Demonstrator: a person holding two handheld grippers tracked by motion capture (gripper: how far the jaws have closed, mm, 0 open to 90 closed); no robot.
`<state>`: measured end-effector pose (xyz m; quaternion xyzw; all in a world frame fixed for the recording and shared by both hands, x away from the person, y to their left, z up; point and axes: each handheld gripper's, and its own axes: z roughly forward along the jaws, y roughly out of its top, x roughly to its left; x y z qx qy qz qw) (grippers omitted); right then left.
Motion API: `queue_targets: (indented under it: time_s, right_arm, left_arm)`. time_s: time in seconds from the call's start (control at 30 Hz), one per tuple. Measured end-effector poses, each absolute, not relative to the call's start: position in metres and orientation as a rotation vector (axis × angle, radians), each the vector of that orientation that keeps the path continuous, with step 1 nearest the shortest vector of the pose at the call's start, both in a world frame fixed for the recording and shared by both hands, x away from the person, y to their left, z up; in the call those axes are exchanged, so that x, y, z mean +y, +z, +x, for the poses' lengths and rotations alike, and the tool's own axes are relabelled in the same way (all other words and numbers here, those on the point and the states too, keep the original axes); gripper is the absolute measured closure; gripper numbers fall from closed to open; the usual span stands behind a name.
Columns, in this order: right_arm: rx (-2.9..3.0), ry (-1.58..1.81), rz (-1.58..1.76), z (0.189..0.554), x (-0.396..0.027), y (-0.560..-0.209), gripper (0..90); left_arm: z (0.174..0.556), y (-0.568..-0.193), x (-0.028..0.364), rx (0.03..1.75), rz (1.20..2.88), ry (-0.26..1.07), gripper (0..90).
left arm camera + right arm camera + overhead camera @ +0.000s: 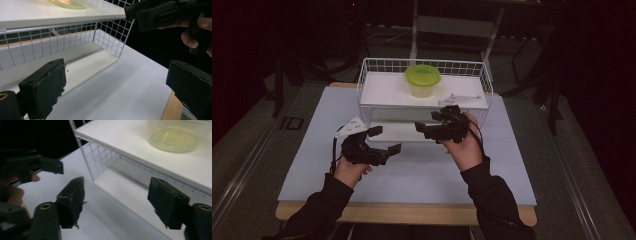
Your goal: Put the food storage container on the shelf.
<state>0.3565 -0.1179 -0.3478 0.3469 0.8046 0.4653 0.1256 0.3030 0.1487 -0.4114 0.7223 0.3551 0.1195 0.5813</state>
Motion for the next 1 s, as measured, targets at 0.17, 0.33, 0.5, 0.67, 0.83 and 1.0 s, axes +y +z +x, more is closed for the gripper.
queue_targets:
  time_s: [0.17, 0.33, 0.5, 0.67, 0.83, 1.0]
  right_arm:
    - [2.366, 1.361, 0.969, 0.347, -0.124, -0.361, 21.6]
    - [2.374, 1.34, 0.951, 0.339, -0.129, -0.377, 18.7]
    - [2.377, 1.327, 0.934, 0.33, -0.13, -0.392, 16.7]
    - [2.39, 1.297, 0.926, 0.324, -0.133, -0.405, 16.4]
    - [2.389, 1.26, 0.91, 0.316, -0.142, -0.419, 16.4]
    - [2.397, 1.258, 0.927, 0.308, -0.155, -0.435, 16.4]
  left_arm:
    - [0.297, -0.42, 0.149, 0.829, 1.708, 0.273, 3.7]
    - [0.29, -0.427, 0.15, 0.811, 1.722, 0.253, 3.7]
    - [0.284, -0.434, 0.151, 0.808, 1.738, 0.24, 3.7]
    - [0.279, -0.441, 0.149, 0.803, 1.763, 0.243, 3.7]
    - [0.275, -0.448, 0.151, 0.802, 1.788, 0.24, 3.8]
    - [0.272, -0.455, 0.154, 0.804, 1.814, 0.244, 3.7]
